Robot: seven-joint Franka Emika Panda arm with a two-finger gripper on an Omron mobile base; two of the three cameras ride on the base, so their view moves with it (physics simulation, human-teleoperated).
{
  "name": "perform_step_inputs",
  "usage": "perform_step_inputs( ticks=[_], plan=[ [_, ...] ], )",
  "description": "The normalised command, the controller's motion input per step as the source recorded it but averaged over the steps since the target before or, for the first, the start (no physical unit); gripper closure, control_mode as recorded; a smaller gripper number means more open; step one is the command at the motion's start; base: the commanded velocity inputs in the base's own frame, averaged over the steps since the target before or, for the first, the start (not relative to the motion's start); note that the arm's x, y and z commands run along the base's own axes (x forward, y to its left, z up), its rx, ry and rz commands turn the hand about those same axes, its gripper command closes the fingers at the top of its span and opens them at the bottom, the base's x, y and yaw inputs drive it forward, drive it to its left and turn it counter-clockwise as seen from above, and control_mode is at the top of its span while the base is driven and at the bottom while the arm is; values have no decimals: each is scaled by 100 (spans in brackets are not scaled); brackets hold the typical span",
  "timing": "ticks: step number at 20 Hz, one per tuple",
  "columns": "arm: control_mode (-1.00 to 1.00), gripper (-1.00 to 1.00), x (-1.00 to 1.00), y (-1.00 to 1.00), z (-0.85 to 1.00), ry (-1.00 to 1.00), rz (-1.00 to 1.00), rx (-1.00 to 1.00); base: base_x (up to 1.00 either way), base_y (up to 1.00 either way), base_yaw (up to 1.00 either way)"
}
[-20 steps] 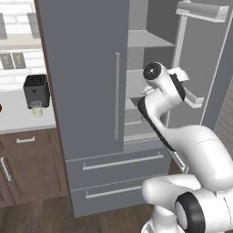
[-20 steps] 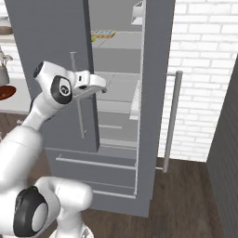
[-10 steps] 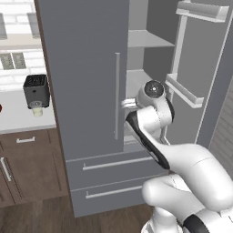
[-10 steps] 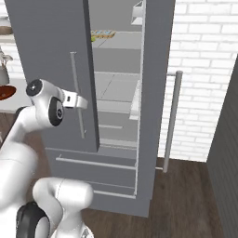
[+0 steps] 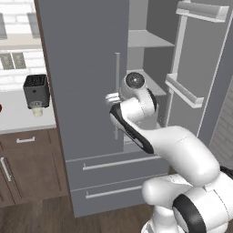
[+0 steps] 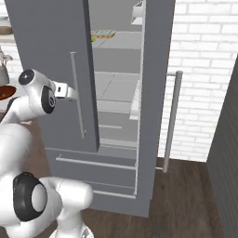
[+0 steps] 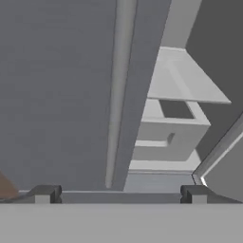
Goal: Grab a lemon wedge from the fridge and one ice cube from the ice bowl, and put them in the glass of lemonade.
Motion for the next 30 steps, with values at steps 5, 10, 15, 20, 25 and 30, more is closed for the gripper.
perform_step_inputs(
  ticks=[5,10,15,20,25,30],
  plan=[
    [-100,-100,98,22,-4,4,1,0,0,0,0],
    [-100,-100,35,-19,-7,0,0,1,0,0,0],
    [-100,-100,17,-16,-12,0,1,5,0,0,0],
    [-100,-100,15,-18,-18,0,0,13,0,0,0],
    [-100,-100,35,3,-2,0,0,6,0,0,0],
    [-100,-100,53,18,-17,0,0,2,0,0,0]
  ],
)
